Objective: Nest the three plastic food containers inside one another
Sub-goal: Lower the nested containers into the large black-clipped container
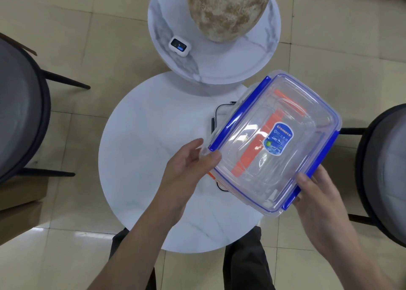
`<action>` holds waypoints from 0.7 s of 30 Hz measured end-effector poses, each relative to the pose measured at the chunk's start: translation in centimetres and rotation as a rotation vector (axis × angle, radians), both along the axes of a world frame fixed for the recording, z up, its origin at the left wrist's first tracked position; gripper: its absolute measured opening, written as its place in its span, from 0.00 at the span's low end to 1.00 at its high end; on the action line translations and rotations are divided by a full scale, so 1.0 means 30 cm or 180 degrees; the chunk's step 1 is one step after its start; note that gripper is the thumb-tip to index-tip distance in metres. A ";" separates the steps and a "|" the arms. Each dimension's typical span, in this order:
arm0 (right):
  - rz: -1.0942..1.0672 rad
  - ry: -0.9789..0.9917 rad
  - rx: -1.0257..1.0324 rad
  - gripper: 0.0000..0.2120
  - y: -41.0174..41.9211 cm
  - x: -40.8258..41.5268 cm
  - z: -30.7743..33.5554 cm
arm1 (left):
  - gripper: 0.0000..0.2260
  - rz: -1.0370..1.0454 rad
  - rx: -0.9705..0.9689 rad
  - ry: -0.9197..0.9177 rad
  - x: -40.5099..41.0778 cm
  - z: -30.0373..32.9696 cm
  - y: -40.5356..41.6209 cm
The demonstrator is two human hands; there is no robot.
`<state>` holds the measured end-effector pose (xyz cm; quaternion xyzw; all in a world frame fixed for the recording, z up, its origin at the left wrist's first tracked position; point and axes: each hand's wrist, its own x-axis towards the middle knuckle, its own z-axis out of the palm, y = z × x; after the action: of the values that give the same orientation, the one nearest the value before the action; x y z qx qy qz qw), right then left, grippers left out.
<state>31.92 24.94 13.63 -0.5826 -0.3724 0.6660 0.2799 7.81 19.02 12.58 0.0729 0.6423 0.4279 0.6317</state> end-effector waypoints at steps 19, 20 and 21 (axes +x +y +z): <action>-0.0185 -0.0035 0.0200 0.26 0.062 -0.015 -0.009 | 0.39 -0.0095 -0.0030 0.0050 0.022 -0.008 -0.076; -0.0184 -0.0025 0.0195 0.26 0.071 -0.014 -0.011 | 0.41 -0.0121 -0.0045 0.0061 0.029 -0.009 -0.082; -0.0182 -0.0013 0.0187 0.25 0.079 -0.012 -0.012 | 0.42 -0.0143 -0.0059 0.0067 0.036 -0.009 -0.085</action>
<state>31.56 27.30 13.27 -0.5858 -0.3756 0.6453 0.3151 8.89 16.47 12.31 0.0859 0.6510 0.4069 0.6350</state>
